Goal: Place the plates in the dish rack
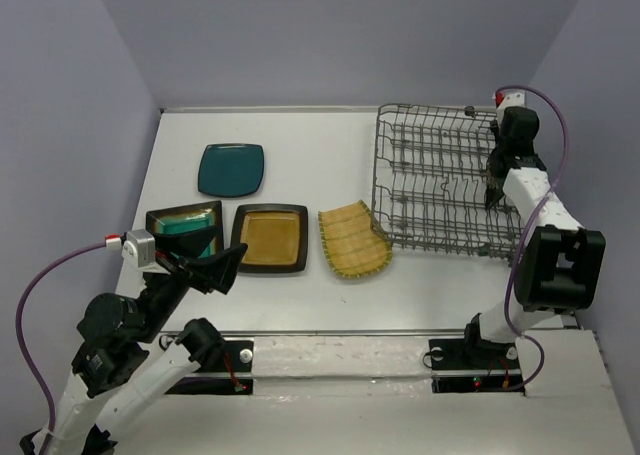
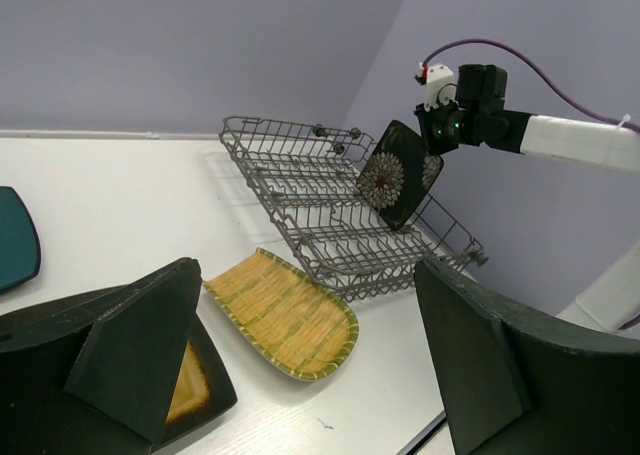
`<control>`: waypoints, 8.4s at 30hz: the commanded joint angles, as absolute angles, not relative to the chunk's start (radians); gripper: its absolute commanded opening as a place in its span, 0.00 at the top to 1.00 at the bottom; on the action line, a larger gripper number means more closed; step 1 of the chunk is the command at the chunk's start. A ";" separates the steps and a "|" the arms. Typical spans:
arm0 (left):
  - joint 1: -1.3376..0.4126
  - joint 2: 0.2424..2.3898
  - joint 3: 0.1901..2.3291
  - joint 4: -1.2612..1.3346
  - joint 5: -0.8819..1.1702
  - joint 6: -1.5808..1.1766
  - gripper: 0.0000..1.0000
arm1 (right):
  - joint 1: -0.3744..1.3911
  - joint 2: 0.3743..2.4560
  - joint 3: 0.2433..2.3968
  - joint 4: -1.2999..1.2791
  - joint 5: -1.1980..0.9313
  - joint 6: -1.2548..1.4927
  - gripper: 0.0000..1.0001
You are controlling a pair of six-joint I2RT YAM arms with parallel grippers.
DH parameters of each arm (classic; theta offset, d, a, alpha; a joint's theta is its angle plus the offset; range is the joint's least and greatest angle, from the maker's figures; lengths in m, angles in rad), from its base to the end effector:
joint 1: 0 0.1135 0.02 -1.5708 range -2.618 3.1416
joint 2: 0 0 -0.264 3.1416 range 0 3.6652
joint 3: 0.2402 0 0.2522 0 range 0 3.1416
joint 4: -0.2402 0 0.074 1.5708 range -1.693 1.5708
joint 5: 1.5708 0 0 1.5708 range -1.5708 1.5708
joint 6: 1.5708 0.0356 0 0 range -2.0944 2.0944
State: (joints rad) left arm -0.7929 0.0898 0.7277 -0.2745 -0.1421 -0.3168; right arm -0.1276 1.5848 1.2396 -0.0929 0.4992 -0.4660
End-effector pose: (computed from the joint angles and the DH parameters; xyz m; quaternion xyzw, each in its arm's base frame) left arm 0.0178 -0.0109 0.3701 0.0767 0.5641 -0.3983 0.7192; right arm 0.3646 -0.0640 0.3064 -0.0070 0.8284 -0.3514 0.4362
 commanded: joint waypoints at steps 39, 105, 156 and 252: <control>-0.677 0.293 0.726 -0.219 -0.066 -0.311 0.01 | -0.126 1.215 1.187 -0.109 0.275 0.333 0.11; -0.525 0.425 0.726 -0.225 -0.117 -0.285 0.01 | 1.109 1.884 1.111 0.008 0.580 1.068 0.46; -0.495 0.430 0.730 -0.227 -0.101 -0.287 0.01 | 1.127 1.623 0.858 0.465 0.557 0.896 0.93; -0.663 0.327 0.741 -0.249 -0.179 -0.284 0.01 | -0.100 1.477 1.140 0.486 0.270 -0.311 0.93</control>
State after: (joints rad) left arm -0.6716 0.3099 0.7280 -0.2813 -0.1738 -0.2970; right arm -0.0921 1.5173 1.1660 0.2062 0.2333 -0.2871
